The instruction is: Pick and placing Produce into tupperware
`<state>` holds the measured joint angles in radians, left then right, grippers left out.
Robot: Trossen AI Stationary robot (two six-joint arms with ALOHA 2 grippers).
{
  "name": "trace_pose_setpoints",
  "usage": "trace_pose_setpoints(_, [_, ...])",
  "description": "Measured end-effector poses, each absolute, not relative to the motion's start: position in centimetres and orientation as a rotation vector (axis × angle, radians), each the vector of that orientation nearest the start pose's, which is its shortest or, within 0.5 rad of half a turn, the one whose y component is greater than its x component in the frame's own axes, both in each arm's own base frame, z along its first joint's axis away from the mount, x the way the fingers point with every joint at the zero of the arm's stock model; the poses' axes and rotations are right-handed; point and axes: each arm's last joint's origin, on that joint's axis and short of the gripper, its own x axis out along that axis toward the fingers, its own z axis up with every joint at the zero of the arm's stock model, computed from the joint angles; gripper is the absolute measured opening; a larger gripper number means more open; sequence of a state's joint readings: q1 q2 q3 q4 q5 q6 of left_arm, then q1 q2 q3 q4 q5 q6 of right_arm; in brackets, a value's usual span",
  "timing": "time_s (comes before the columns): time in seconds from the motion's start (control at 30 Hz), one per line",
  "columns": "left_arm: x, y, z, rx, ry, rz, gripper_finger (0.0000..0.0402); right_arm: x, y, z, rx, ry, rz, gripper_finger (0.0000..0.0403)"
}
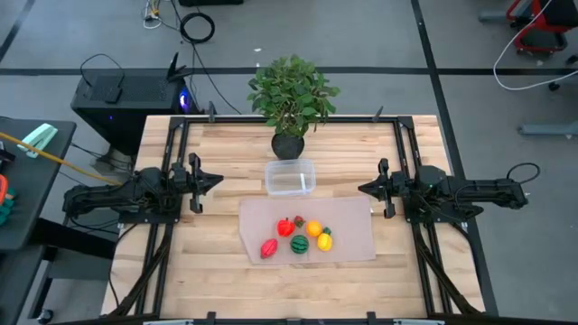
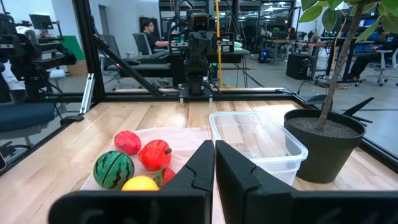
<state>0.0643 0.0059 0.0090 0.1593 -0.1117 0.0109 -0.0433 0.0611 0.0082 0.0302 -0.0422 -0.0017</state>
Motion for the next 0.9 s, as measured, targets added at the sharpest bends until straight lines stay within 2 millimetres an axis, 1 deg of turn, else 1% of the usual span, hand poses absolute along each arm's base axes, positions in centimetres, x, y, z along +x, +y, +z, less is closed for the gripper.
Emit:
trace_pose_setpoints(0.43, [9.57,0.94,18.14,0.007,-0.161,0.176,0.0036,10.09,-0.32,16.44,0.0,0.023,-0.001,0.0021])
trace_pose_setpoints(0.9, [9.57,0.94,18.14,0.007,-0.161,0.176,0.0024,10.09,-0.32,16.44,0.0,0.023,-0.001,0.0021])
